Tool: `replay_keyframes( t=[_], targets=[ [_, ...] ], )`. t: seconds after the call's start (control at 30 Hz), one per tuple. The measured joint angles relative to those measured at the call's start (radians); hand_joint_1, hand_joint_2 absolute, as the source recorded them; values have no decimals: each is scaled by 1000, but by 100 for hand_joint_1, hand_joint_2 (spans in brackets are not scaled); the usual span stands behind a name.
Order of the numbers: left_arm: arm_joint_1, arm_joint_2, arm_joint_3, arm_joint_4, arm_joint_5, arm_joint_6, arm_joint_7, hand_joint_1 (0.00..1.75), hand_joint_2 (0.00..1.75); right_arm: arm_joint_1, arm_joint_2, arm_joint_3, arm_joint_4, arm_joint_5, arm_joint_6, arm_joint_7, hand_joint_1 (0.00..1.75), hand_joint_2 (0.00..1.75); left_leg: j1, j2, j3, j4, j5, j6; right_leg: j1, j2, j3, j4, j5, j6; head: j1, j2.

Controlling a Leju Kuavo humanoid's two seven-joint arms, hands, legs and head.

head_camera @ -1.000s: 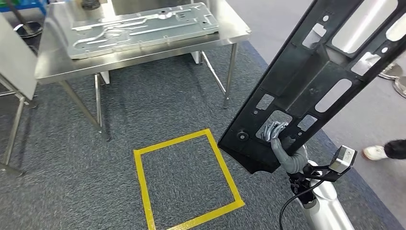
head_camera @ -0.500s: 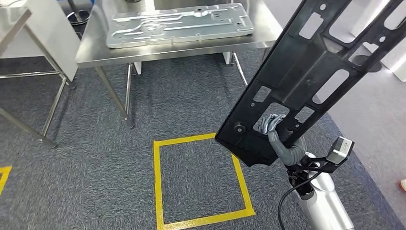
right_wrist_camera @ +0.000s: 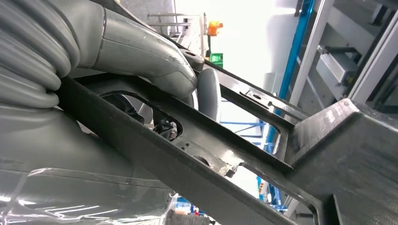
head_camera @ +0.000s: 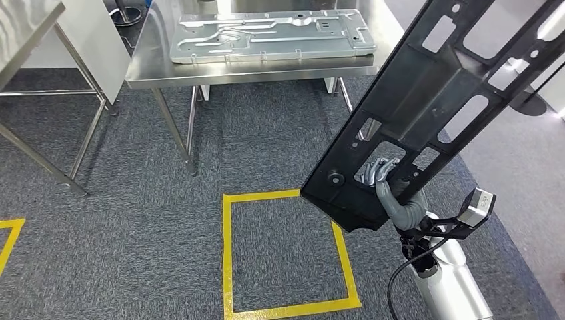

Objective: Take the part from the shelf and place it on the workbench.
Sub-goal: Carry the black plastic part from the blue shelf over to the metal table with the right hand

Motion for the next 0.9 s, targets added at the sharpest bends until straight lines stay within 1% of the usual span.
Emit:
replay_keyframes(
  t=[0.03, 0.07, 0.1, 0.13, 0.2, 0.23, 0.27, 0.3, 0.33, 0.37, 0.4, 0.43, 0.47, 0.5, 0.53, 0.57, 0.6, 0.63, 0.67, 0.7, 0.73, 0.77, 0.8, 0.83, 0.87, 0.9],
  targets=[
    [-1, 0, 0, 0, 0, -4, 0, 0, 175, -1, 0, 0, 1, 0, 0, 0, 175, 175, -1, -4, 6, 4, -8, -5, 0, 1, 32, -69, 28, 0, 0, 0],
    [-2, 0, 1, 0, 0, -7, -1, 0, 175, -1, 0, 0, 2, 0, 0, -1, 175, 175, -2, -7, 9, 8, -15, -11, 1, 2, 57, -122, 44, -4, 0, 0],
    [-3, 0, 1, 0, 0, -9, -1, 0, 175, -1, 1, 1, 2, 1, 0, -3, 175, 175, -3, -9, 10, 10, -22, -16, 2, 3, 71, -151, 45, -9, 0, 0],
    [-3, 1, 1, 0, 0, -11, -1, 0, 175, -1, 1, 1, 3, 2, 0, -4, 175, 175, -4, -10, 10, 10, -27, -22, 5, 5, 75, -159, 35, -16, 0, 0],
    [-4, 1, 2, 0, 0, -13, -1, 0, 175, -2, 1, 1, 2, 3, 0, -7, 175, 175, -3, -8, 18, 9, -36, -32, 6, 5, 84, -166, 27, -30, 0, 0],
    [-4, 1, 2, 0, 0, -13, -1, 0, 175, -3, 2, 1, 2, 3, -1, -7, 175, 175, -2, -5, 18, 20, -43, -38, 5, 5, 95, -170, 22, -37, 0, 0],
    [-5, 1, 2, 0, 0, -13, -1, 0, 175, -5, 2, 1, 1, 3, -1, -8, 175, 175, -1, -1, 7, 53, -54, -43, 4, 3, 109, -174, 15, -43, 0, 0],
    [-6, 2, 2, 0, 0, -13, -1, 0, 175, -7, 3, 1, 0, 3, -1, -8, 175, 175, 0, 3, -20, 106, -69, -47, 4, 2, 124, -177, 7, -48, 0, 0],
    [-5, 2, 3, 0, 1, -13, 0, 0, 175, -9, 4, 1, 1, 4, 0, -8, 175, 175, 2, 5, -64, 178, -86, -50, 5, 0, 137, -179, -3, -51, 0, 0],
    [-3, 1, 3, 0, 1, -13, 0, 0, 175, -10, 5, 1, 1, 5, 0, -8, 175, 175, 3, 7, -116, 249, -99, -53, 7, 0, 150, -179, -14, -53, 0, 0],
    [-1, 1, 4, 0, 2, -13, 1, 0, 175, -11, 7, 1, 2, 6, 0, -8, 175, 175, 4, 7, -162, 298, -96, -53, 9, 0, 164, -180, -27, -54, 0, 0],
    [2, 1, 5, 0, 3, -13, 1, 0, 175, -12, 8, 1, 3, 7, 0, -8, 175, 175, 4, 8, -192, 311, -73, -51, 11, 1, 181, -180, -40, -54, 0, 0],
    [4, 1, 5, 0, 5, -13, 1, 0, 175, -13, 9, 1, 4, 8, 1, -7, 175, 175, 3, 8, -202, 282, -28, -47, 12, 1, 200, -181, -55, -54, 0, 0],
    [5, 1, 6, 0, 6, -13, 1, 0, 175, -15, 10, 1, 5, 9, 2, -7, 175, 175, 1, 8, -194, 217, 34, -41, 12, 2, 222, -182, -71, -53, 0, 0],
    [7, 2, 8, 0, 8, -13, 0, 0, 175, -17, 10, 1, 6, 10, 4, -7, 175, 175, -3, 8, -178, 155, 82, -34, 12, 2, 241, -189, -85, -51, 0, 0],
    [8, 2, 10, 0, 8, -13, 0, 0, 175, -20, 11, 1, 8, 11, 5, -7, 175, 175, -10, 9, -160, 103, 115, -27, 11, 3, 257, -197, -95, -46, 0, 0],
    [9, 2, 12, 0, 8, -12, -1, 0, 175, -23, 11, 1, 10, 13, 7, -7, 175, 175, -16, 9, -145, 67, 125, -20, 9, 3, 269, -210, -101, -40, 0, 0],
    [9, 2, 13, 0, 7, -12, -2, 0, 175, -25, 11, 2, 13, 14, 8, -7, 175, 175, -22, 9, -134, 50, 114, -13, 8, 4, 278, -222, -101, -33, 0, 0],
    [9, 2, 14, 0, 6, -12, -4, 0, 175, -27, 11, 2, 14, 15, 9, -7, 175, 175, -24, 9, -121, 30, 105, -6, 7, 4, 284, -228, -93, -25, 0, 0],
    [10, 3, 14, 0, 5, -12, -4, 0, 175, -26, 11, 2, 14, 15, 11, -7, 175, 175, -22, 9, -104, 10, 94, 0, 6, 4, 284, -223, -81, -19, 0, 0],
    [10, 3, 14, 0, 4, -12, -5, 0, 175, -26, 11, 3, 15, 14, 12, -7, 175, 175, -19, 8, -84, -8, 87, 4, 5, 4, 271, -192, -60, -16, 0, 0],
    [11, 3, 15, 0, 4, -13, -5, 0, 175, -25, 11, 3, 15, 14, 12, -7, 175, 175, -16, 6, -63, -23, 80, 8, 5, 5, 239, -135, -38, -14, 0, 0],
    [11, 3, 16, 0, 4, -13, -5, 0, 175, -24, 11, 3, 16, 14, 12, -7, 175, 175, -13, 4, -42, -35, 73, 10, 4, 6, 190, -62, -28, -13, 0, 0],
    [11, 2, 17, 0, 6, -13, -4, 0, 175, -23, 11, 4, 17, 14, 13, -7, 175, 175, -12, 3, -23, -42, 62, 12, 3, 7, 131, 11, -35, -12, 0, 0],
    [11, 2, 18, 0, 7, -12, -4, 0, 175, -23, 11, 4, 19, 14, 13, -7, 175, 175, -12, 2, -4, -44, 49, 12, 2, 7, 74, 64, -67, -9, 0, 0],
    [10, 1, 20, 0, 9, -11, -4, 0, 175, -22, 11, 4, 21, 14, 14, -7, 175, 175, -11, 0, 16, -45, 34, 11, 1, 7, 29, 89, -113, -6, 0, 0]
  ],
)
